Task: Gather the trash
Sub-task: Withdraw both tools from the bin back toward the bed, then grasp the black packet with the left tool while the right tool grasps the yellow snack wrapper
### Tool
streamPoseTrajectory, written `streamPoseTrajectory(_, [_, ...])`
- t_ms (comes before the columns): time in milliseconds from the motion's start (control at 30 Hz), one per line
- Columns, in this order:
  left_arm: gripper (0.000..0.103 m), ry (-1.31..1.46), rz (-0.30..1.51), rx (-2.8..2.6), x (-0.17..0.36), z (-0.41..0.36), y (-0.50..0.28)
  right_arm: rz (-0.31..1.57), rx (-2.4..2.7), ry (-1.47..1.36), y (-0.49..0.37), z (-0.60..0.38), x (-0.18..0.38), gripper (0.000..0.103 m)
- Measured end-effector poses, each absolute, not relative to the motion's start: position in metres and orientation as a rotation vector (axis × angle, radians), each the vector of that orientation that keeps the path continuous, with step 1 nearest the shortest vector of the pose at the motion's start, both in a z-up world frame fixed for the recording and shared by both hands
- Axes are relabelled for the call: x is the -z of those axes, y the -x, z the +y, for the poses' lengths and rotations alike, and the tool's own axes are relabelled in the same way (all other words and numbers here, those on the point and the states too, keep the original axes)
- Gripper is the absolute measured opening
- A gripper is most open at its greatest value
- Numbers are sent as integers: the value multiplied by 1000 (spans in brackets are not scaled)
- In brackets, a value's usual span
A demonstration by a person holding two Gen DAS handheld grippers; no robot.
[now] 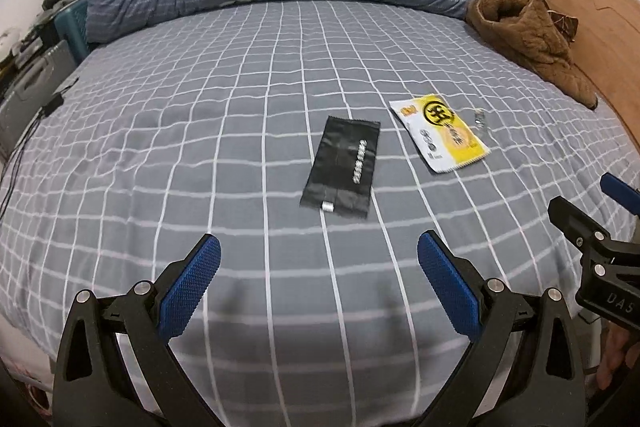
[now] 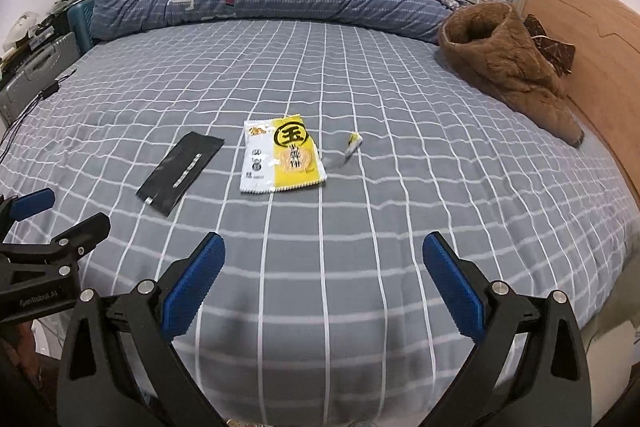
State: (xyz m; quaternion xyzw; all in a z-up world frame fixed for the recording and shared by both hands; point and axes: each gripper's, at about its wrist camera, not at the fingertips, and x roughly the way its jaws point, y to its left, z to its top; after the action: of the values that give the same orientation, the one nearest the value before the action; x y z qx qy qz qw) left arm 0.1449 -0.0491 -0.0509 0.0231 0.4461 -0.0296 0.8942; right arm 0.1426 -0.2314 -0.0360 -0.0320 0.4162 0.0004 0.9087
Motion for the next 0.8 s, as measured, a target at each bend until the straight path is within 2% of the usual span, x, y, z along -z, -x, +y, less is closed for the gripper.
streamPoseTrajectory(333, [97, -64, 958, 74, 83, -57, -216, 901, -84, 86, -232, -218, 61, 95])
streamPoseTrajectory(633, [96, -69, 1003, 84, 109, -64, -249, 975, -154, 105, -282, -206, 98, 95])
streamPoseTrajectory(800, [86, -47, 1040, 107, 122, -62, -258, 1017, -194, 82, -298, -205, 112, 93])
